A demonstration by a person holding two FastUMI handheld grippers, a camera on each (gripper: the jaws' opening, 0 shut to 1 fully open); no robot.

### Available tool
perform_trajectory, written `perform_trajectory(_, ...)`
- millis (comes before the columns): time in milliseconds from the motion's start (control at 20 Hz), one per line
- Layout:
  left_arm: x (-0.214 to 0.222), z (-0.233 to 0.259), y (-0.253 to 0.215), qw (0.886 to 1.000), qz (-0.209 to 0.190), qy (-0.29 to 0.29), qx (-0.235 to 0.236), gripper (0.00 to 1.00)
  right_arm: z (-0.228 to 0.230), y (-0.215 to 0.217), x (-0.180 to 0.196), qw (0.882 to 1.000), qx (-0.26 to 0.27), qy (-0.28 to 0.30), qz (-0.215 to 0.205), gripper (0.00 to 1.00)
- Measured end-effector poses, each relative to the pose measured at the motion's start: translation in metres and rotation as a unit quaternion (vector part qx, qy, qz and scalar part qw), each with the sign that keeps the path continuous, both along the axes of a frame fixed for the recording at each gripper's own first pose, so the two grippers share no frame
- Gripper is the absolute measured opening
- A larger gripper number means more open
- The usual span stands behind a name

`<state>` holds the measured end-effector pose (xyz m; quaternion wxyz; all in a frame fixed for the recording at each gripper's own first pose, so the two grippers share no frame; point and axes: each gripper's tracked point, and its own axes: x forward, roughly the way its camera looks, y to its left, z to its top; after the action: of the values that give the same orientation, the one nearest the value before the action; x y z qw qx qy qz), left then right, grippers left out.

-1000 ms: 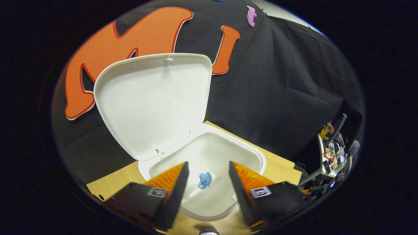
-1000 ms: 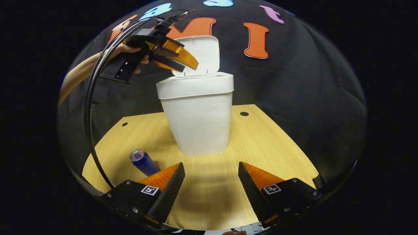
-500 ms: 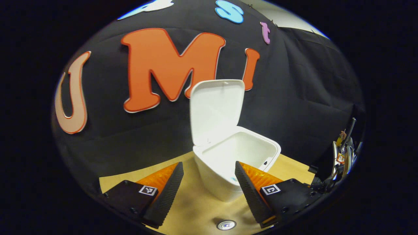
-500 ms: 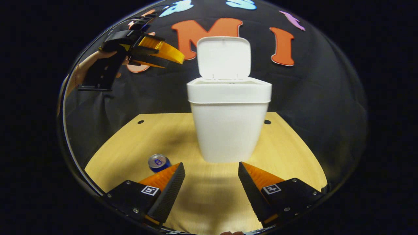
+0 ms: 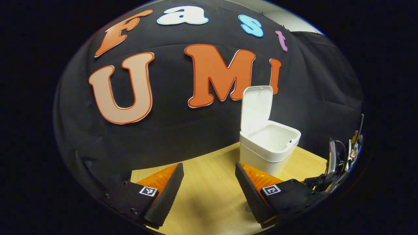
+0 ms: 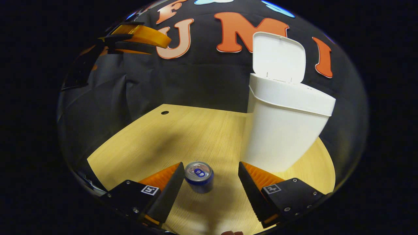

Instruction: Press the lid of the desktop garbage bin to open it, pick up the crumpled paper on the desktop and throw it into the bin, then pick up the pop can on the desktop and drop it into the bin, and finally close the garbage bin lid.

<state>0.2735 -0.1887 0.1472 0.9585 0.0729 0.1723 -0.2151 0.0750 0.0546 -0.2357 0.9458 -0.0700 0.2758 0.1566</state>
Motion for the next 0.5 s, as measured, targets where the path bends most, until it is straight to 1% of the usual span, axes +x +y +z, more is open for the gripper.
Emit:
perform_trajectory(200,-0.013,-0.007,0.051,0.999,0.036,0.001,0.001,1.00,-0.019,0.008,0.007,1.000,-0.024,0.007,0.000,1.00)
perform_trajectory(500,-0.026,-0.004,0.095,0.997,0.077,-0.015,0.003,1.00,-0.050,0.018,0.015,0.999,-0.038,0.030,0.001,1.00)
